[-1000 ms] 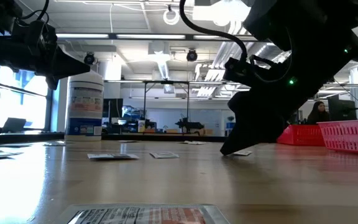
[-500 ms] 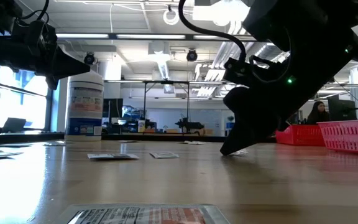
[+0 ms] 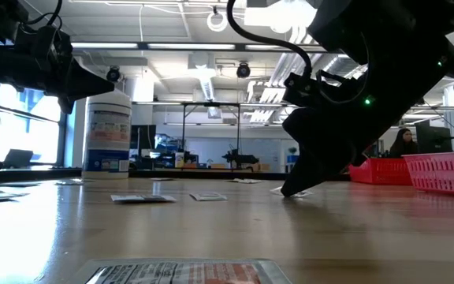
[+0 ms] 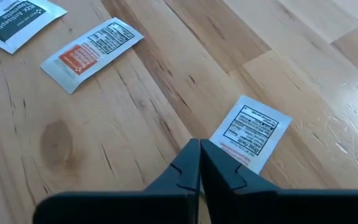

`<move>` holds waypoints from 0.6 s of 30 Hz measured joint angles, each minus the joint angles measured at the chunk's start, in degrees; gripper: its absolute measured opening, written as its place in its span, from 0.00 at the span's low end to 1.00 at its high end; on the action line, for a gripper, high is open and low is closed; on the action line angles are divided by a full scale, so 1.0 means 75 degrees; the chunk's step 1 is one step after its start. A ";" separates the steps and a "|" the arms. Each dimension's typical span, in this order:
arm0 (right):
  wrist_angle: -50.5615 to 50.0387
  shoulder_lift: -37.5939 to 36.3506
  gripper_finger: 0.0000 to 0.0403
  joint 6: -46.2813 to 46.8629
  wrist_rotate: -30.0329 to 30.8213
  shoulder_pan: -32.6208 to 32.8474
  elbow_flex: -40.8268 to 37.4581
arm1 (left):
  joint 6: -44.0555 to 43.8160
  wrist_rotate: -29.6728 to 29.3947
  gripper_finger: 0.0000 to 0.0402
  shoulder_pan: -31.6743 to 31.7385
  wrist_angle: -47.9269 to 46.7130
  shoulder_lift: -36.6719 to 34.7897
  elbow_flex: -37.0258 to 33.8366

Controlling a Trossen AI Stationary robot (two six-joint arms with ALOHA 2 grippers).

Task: Pick & Place First Aid Supplies
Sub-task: Put the ointment pack into the top basket

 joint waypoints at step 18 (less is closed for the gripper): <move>0.0080 -0.1139 0.06 -0.1792 -0.0304 -0.0129 -0.0035 | 0.0002 -0.0003 0.00 -0.0003 0.0000 0.0000 0.0002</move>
